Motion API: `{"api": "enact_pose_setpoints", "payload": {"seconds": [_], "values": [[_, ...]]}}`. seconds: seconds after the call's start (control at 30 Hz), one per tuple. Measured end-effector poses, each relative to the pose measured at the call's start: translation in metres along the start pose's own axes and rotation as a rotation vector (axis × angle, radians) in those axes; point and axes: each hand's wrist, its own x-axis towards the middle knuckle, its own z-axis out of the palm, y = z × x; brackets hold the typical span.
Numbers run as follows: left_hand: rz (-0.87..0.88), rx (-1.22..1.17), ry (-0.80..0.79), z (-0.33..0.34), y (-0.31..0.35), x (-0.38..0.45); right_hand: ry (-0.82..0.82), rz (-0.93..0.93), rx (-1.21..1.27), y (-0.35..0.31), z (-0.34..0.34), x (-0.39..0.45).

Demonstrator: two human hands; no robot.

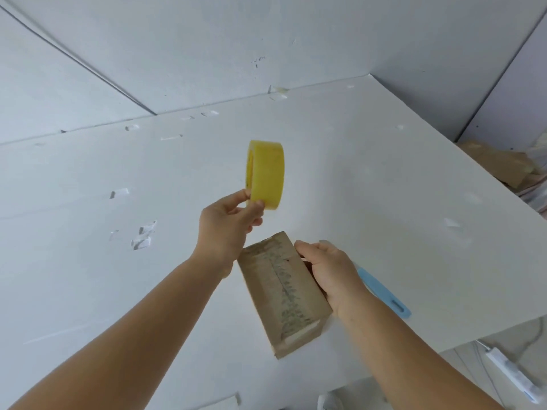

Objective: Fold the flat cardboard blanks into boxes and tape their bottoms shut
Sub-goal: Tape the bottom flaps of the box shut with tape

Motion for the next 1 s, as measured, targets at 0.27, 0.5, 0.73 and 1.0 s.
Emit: {"api": "enact_pose_setpoints", "payload": {"seconds": [0.27, 0.5, 0.73, 1.0], "values": [[-0.021, -0.147, 0.109, 0.007, -0.026, -0.024, -0.050, 0.154, -0.025, 0.009, 0.001, -0.005], [0.057, -0.238, 0.084, 0.013, -0.019, -0.020, -0.208, -0.154, -0.255, -0.001, 0.002, -0.013], [0.131, -0.194, 0.038, 0.015, -0.002, 0.007, -0.214, -0.194, -0.305, -0.026, 0.018, 0.010], [0.201, -0.042, -0.206, -0.012, 0.016, 0.009, -0.101, -0.312, -0.204, -0.057, 0.012, 0.022]]}}
